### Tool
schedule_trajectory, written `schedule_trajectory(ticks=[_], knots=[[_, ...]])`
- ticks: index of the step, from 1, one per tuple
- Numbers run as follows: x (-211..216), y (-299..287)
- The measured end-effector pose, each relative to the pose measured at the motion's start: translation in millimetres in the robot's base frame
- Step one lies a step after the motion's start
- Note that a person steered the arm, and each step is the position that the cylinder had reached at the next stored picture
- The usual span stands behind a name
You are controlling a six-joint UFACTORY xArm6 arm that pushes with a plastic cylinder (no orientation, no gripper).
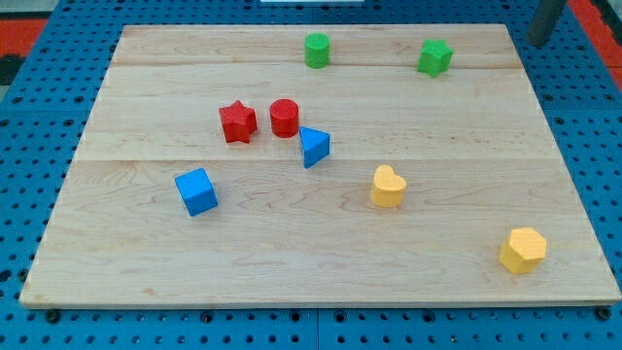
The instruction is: Push the blue cube down and left
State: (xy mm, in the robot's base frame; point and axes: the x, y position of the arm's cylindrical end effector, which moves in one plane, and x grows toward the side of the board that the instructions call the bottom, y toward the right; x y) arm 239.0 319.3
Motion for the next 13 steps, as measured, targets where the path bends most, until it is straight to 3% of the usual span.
schedule_trajectory(ticks=[1,2,3,4,8,11,13], knots=[[49,-36],[131,-94],[132,-193],[113,-217],[102,-195],[81,-139],[95,-327]])
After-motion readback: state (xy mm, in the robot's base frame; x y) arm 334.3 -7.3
